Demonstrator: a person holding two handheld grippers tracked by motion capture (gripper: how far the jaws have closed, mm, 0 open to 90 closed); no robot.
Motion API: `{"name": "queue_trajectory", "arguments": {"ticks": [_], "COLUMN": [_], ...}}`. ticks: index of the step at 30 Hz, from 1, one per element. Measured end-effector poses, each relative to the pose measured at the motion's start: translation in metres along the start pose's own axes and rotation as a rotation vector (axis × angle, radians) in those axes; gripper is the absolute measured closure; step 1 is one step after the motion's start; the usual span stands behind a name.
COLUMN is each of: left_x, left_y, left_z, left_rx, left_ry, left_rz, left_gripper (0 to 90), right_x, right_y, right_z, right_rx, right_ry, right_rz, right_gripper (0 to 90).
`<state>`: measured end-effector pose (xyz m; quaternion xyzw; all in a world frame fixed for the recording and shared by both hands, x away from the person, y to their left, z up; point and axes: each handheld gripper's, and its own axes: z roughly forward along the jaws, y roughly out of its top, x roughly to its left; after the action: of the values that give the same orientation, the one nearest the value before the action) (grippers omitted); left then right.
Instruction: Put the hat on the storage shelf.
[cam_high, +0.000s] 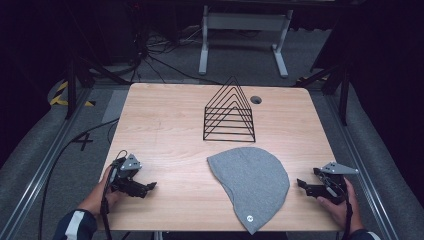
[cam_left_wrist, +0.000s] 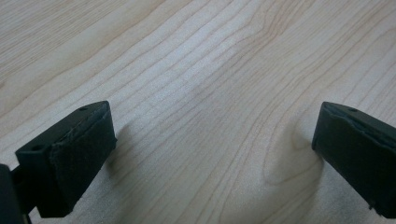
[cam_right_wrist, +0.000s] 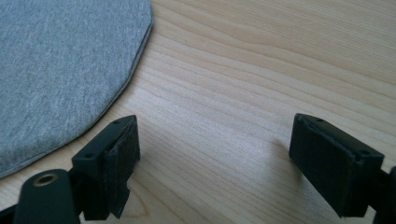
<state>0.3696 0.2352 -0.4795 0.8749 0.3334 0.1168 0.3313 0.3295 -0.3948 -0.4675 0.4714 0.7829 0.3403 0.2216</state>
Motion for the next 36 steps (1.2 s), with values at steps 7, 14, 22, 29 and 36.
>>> {"name": "queue_trajectory", "arguments": {"ticks": [7,14,22,29,36], "left_x": [0.004,0.003,-0.021,-0.044,-0.074], "left_y": [0.006,0.027,0.077,0.113,0.149], "left_z": [0.003,0.007,0.025,0.047,0.078], "left_rx": [0.022,0.028,-0.039,-0.066,-0.08], "left_ry": [-0.03,-0.104,-0.176,-0.244,-0.301], "left_rz": [0.047,0.095,0.189,0.285,0.365], "left_gripper": [0.2,20.2,28.2,41.9,47.3], "right_x": [0.0,0.002,0.019,0.07,0.126], "right_y": [0.001,0.004,0.019,0.034,0.032], "right_z": [0.001,0.004,0.0,-0.005,-0.005], "right_rx": [0.004,0.013,0.049,-0.008,-0.03], "right_ry": [0.002,-0.004,0.08,0.203,0.346], "right_rz": [-0.007,0.001,-0.048,-0.17,-0.276], "right_gripper": [14.8,14.9,37.1,59.7,75.4]}}
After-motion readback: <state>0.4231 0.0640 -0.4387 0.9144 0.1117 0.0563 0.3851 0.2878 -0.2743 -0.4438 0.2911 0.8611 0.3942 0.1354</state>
